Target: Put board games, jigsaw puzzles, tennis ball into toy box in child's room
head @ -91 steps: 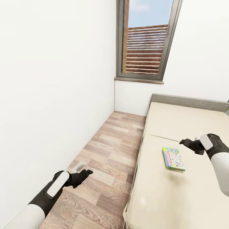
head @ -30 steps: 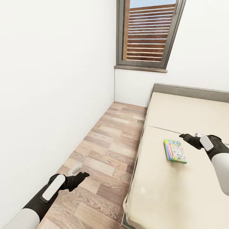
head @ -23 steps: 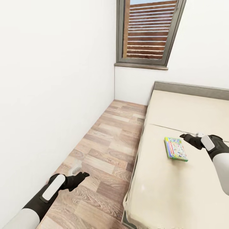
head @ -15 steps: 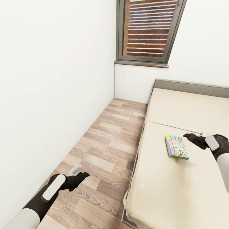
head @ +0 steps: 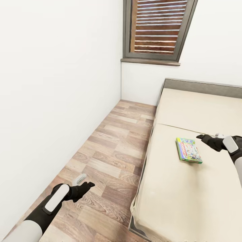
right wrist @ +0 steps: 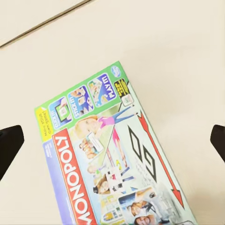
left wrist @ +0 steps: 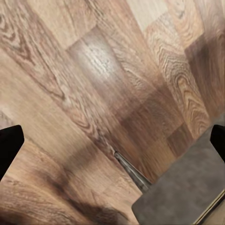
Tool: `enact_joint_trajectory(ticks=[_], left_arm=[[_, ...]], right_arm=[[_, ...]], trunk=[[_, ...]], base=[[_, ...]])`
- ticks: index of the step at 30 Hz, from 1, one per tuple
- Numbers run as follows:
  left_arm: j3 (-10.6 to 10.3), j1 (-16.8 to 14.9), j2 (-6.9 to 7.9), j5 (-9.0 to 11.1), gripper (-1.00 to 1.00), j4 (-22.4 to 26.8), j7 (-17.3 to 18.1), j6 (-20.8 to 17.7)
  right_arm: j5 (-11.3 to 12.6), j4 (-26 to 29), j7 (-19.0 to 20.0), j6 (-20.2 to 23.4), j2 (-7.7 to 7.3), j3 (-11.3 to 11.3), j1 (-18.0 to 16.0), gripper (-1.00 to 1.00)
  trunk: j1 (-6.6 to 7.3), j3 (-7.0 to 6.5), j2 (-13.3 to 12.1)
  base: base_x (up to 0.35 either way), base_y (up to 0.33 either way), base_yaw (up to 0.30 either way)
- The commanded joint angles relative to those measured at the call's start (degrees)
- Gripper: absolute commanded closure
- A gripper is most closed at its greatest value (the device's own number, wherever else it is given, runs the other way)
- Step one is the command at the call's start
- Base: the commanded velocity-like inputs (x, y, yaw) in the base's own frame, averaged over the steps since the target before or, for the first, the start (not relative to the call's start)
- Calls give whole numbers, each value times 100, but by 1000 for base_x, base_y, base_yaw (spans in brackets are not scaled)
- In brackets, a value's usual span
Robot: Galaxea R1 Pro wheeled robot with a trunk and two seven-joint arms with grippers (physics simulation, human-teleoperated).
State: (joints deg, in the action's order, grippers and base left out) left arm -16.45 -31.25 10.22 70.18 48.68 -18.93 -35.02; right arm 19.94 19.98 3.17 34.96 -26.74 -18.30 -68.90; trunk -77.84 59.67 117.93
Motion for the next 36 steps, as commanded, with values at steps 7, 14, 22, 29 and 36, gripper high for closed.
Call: enact_joint_trajectory(ticks=[7,14,22,29,36], left_arm=[[-24,-3,5,65,-100,10,-50,4],[-25,-3,6,65,-100,10,-49,4],[-21,-25,11,75,-100,18,-43,-3],[391,-129,-2,205,-100,1393,-31,-764],[460,-30,-32,231,-100,1858,-26,-946]], right_arm=[[-26,1,161,83,-14,-40,-24,-100],[-28,10,335,90,-19,-33,-28,-100],[-55,16,753,71,-38,-18,-27,-100],[-58,65,863,54,-120,-14,-23,-100],[-52,74,883,44,-179,-16,-19,-100]], trunk=[[-153,196,284],[-307,386,565],[-483,604,886],[-505,680,926],[-505,694,926]], base=[[0,0,0],[0,0,0],[0,0,0],[0,0,0],[0,0,0]])
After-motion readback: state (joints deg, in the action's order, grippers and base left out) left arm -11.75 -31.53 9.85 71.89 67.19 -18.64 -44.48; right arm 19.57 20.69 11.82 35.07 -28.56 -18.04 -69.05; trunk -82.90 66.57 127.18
